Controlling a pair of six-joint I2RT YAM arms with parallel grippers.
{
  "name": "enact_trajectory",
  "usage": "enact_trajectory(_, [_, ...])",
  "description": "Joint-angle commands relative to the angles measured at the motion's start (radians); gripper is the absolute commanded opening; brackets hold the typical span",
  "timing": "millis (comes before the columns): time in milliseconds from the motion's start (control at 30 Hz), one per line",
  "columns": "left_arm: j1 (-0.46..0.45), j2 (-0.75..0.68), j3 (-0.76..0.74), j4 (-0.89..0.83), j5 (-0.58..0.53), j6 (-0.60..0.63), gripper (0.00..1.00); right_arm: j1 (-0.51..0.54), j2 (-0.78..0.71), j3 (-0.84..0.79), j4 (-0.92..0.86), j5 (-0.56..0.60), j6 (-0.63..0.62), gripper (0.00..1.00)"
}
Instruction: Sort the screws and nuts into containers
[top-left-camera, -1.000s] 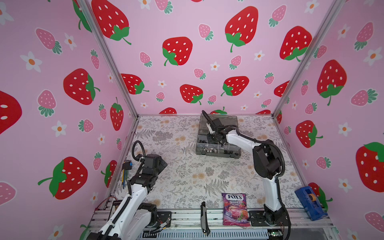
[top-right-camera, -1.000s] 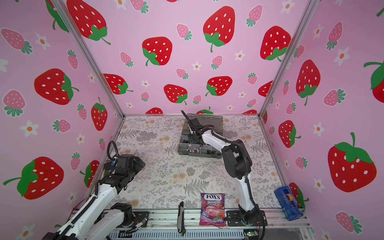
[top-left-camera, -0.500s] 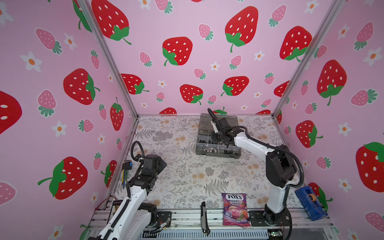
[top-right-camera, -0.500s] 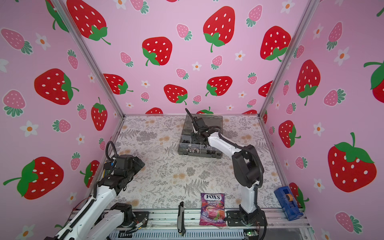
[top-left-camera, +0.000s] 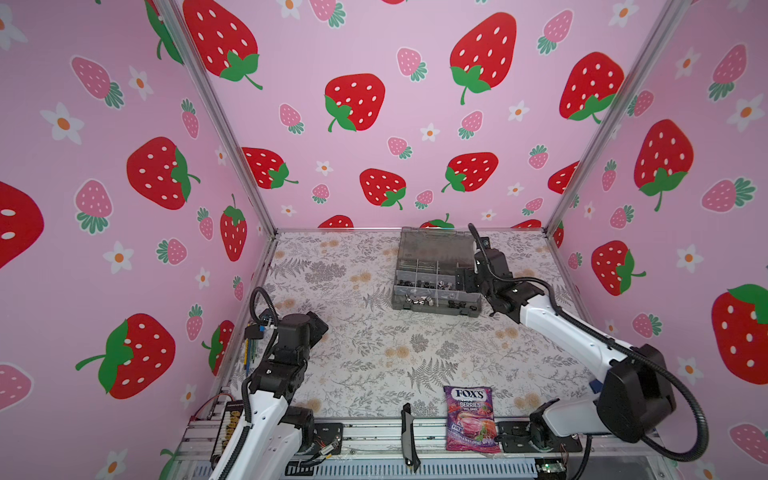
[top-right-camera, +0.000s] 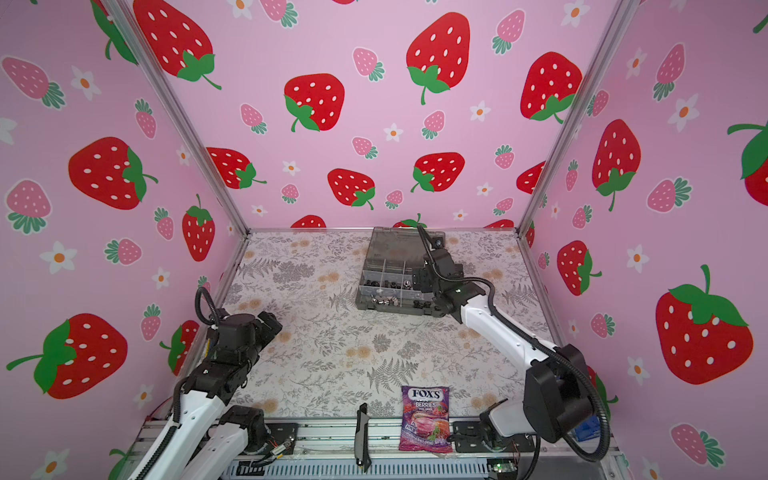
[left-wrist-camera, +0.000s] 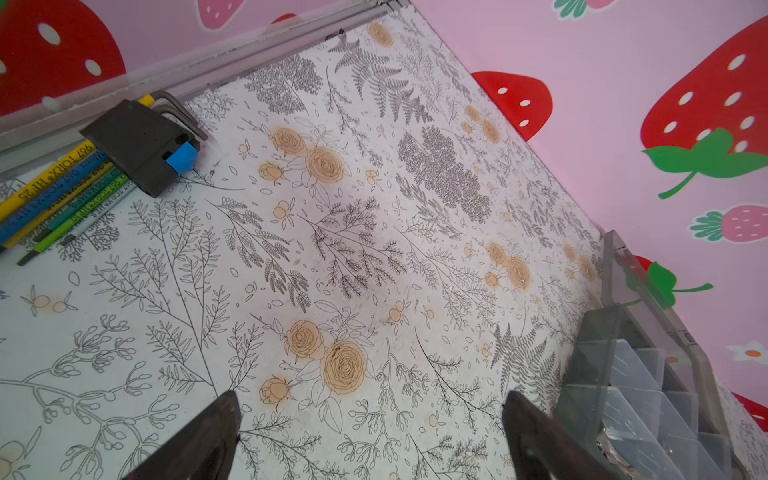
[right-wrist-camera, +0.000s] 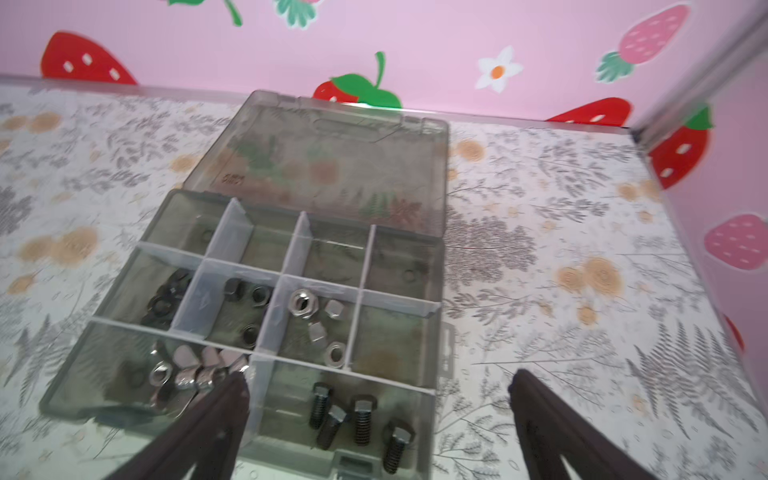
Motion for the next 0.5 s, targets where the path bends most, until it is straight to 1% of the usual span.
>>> enact_trajectory(0, [0.006,-0.043,-0.009,-0.023,-0.061,0.043,0.99,-0.052,-0.075,-0.073,0.045,0.103,0.034,1.0])
enact_trajectory(133, [0.006,-0.099,-0.026,-0.014,-0.105,0.086,0.99,-0.119,-0.12,-0.157,0.078,0.171,0.049,1.0])
enact_trajectory(233, [0.006,-0.127,-0.048,0.016,-0.144,0.14,0.99,-0.171,-0.148,-0.239,0.153,0.202,0.048,1.0])
enact_trajectory(300, [0.006,-0.137,-0.069,0.054,-0.157,0.187,0.99,-0.198,-0.167,-0.294,0.223,0.204,0.036,1.0])
enact_trajectory(467, [0.006,-0.135,-0.143,0.212,-0.195,0.34,0.99,-0.217,-0.23,-0.476,0.53,0.256,-0.071,1.0])
